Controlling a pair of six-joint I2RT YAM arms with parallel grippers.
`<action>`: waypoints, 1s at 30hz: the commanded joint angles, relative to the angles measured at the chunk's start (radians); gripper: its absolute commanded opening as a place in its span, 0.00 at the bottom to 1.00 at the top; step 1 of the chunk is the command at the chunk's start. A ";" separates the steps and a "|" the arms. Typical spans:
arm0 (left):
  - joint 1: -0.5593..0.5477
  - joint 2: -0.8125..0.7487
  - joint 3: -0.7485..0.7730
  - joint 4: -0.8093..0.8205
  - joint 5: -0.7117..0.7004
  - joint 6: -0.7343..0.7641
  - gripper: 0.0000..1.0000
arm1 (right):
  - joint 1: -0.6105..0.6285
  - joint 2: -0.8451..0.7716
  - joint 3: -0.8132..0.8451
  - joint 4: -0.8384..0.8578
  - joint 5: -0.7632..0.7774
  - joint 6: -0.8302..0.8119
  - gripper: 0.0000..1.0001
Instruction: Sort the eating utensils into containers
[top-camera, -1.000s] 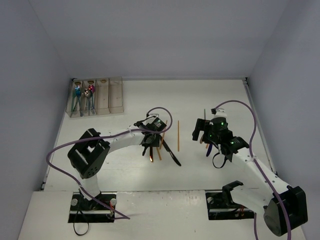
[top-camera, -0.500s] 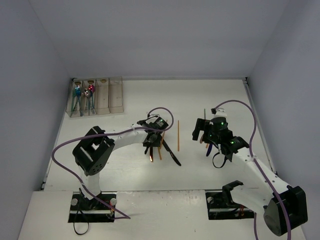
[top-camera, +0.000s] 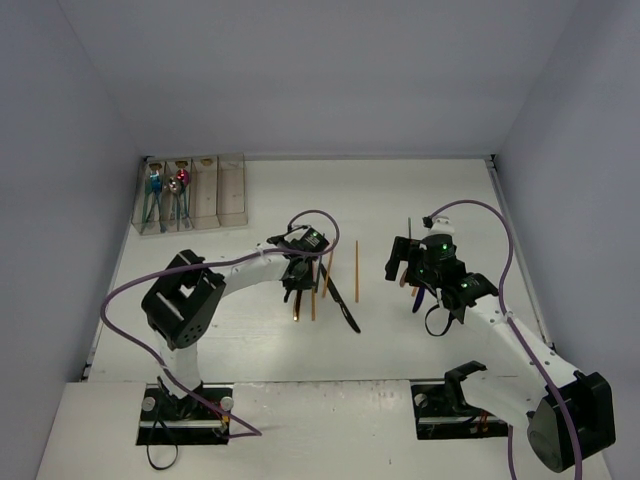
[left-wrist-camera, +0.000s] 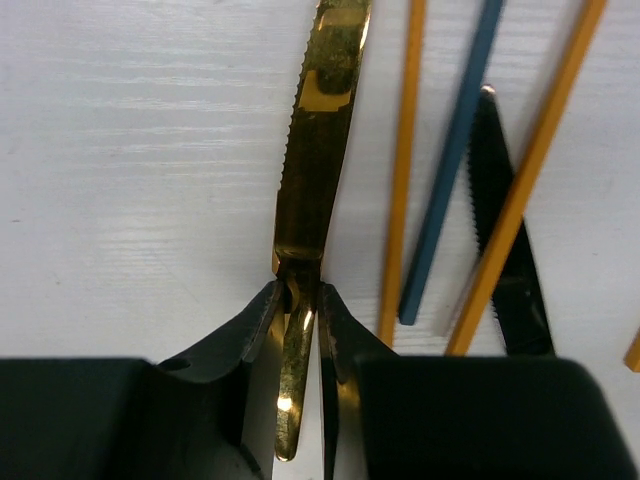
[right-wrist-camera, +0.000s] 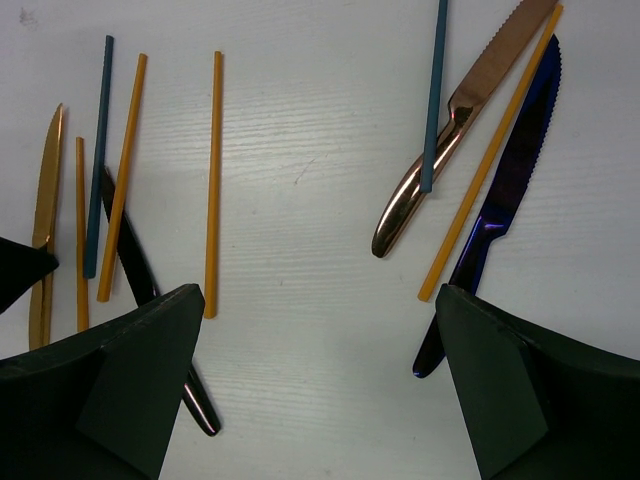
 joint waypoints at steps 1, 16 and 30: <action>0.066 -0.122 -0.017 -0.048 -0.035 0.077 0.00 | 0.002 -0.026 0.007 0.031 0.030 -0.008 1.00; 0.465 -0.200 0.247 -0.048 0.019 0.443 0.00 | 0.001 -0.017 0.010 0.031 0.030 -0.001 1.00; 0.748 0.264 0.773 -0.008 0.089 0.622 0.00 | 0.001 0.023 0.011 0.030 0.021 0.009 1.00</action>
